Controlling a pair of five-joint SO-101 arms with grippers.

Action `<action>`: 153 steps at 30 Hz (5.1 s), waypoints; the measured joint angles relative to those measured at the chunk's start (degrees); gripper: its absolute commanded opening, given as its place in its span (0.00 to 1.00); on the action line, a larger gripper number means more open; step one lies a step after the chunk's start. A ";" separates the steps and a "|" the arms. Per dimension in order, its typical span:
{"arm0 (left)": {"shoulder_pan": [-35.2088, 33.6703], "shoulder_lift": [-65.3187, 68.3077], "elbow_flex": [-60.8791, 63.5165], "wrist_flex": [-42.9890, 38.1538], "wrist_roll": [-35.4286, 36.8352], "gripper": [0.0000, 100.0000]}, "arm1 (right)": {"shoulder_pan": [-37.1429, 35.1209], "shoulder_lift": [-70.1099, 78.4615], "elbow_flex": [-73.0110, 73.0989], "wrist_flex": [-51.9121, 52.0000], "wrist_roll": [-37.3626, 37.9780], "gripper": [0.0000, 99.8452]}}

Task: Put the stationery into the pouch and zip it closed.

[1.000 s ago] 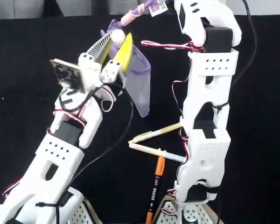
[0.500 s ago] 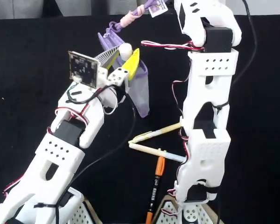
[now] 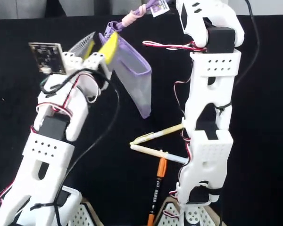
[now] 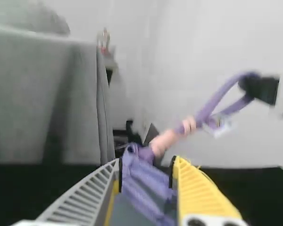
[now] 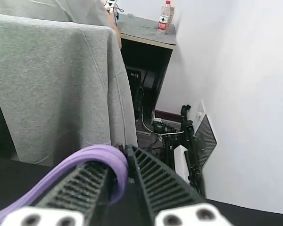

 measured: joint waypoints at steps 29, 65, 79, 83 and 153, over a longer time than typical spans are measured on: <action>12.92 -32.35 25.23 31.65 -8.18 0.19 | -0.09 0.00 0.00 -0.44 2.55 0.01; 36.57 -3.52 22.42 36.22 -2.02 0.19 | 2.55 2.55 0.00 -2.81 2.55 0.01; 44.84 23.38 16.09 29.01 8.97 0.19 | 2.73 2.55 0.00 -2.99 2.55 0.01; 45.36 24.70 14.51 29.01 9.67 0.19 | 2.73 2.55 0.00 -2.99 2.55 0.01; 19.08 34.73 -17.58 56.35 9.58 0.03 | 6.33 2.55 -8.79 1.23 2.90 0.01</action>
